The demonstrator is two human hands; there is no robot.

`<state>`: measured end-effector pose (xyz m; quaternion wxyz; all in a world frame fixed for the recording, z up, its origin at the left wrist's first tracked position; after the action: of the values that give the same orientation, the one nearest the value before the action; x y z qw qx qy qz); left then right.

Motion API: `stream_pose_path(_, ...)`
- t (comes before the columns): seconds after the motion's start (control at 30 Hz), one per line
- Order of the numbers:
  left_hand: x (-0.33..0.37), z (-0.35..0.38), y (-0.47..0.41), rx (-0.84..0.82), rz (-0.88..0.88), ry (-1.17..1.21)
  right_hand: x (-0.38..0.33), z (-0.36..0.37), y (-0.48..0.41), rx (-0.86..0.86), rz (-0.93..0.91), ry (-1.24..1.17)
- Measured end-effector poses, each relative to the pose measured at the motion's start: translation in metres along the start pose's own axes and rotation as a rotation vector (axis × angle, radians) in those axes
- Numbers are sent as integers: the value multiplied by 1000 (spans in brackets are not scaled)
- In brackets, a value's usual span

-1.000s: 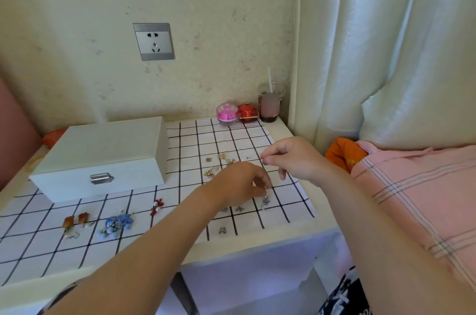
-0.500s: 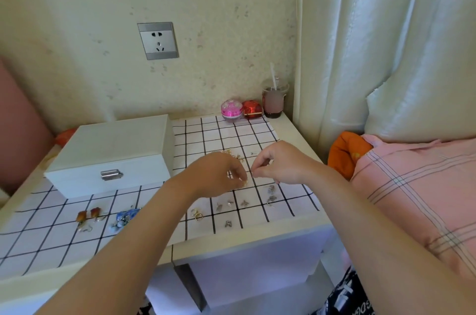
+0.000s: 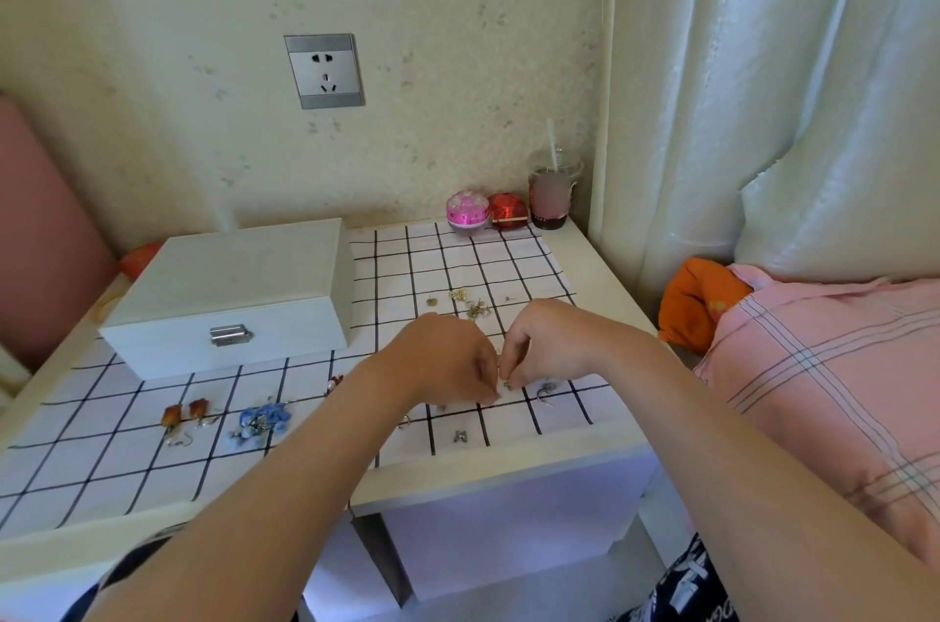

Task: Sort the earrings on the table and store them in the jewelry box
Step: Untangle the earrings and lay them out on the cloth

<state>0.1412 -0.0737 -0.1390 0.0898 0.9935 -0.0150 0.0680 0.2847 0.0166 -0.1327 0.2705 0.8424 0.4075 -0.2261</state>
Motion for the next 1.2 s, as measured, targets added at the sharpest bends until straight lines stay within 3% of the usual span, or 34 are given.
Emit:
stream_pose_path(0.6, -14, -15, 29, 64, 46, 106, -7, -3, 5, 13, -9, 35)
stream_pose_path(0.93, -17, 7, 54, 193, 242, -24, -28, 8, 6, -116, -71, 41)
stream_pose_path(1.2, -27, 8, 60, 194, 224, -70, -49, 28, 7, -206, -97, 184)
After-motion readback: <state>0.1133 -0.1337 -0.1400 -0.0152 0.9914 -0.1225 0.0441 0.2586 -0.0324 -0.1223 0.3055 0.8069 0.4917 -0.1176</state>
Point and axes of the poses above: each hand's wrist, its own y-axis away from the middle knuckle, its own z-axis out of the palm, x = y × z, the point moved 1 cm from there along -y, towards the middle knuckle, and after that the axes turned 5 degrees about -y, right-handed, at the moved point
